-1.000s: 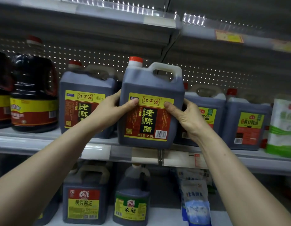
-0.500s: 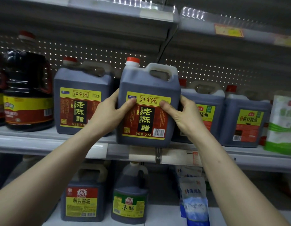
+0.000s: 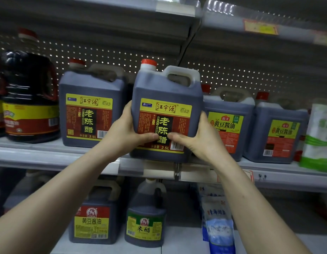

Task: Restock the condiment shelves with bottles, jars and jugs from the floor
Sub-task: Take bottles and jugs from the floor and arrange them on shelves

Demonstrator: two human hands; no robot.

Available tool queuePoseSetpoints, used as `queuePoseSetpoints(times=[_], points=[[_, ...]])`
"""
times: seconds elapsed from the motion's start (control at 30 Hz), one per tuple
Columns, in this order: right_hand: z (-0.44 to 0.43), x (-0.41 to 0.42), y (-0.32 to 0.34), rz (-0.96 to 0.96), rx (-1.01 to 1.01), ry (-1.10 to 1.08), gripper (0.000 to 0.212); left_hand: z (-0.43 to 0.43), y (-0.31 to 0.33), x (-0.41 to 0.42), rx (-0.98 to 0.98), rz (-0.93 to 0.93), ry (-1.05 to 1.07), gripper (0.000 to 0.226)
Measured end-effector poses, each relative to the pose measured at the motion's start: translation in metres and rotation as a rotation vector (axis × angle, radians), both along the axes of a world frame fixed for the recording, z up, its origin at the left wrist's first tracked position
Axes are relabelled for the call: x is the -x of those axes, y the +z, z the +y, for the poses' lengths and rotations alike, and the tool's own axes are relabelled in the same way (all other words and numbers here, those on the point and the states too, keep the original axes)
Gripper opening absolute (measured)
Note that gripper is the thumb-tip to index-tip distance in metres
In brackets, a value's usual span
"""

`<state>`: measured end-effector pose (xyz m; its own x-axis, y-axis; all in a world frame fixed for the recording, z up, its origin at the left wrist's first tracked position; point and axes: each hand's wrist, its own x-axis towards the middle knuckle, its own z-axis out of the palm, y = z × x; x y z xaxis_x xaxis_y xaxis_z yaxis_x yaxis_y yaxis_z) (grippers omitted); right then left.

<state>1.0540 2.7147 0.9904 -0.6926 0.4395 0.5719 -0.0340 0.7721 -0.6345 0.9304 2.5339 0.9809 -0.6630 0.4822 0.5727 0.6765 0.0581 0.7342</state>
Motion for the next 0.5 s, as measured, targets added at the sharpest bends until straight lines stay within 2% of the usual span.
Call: queuePoseSetpoints(times=[0.5], points=[[0.002, 0.012, 0.007, 0.019, 0.019, -0.046, 0.086, 0.009, 0.006, 0.013, 0.003, -0.005, 0.006, 0.099]])
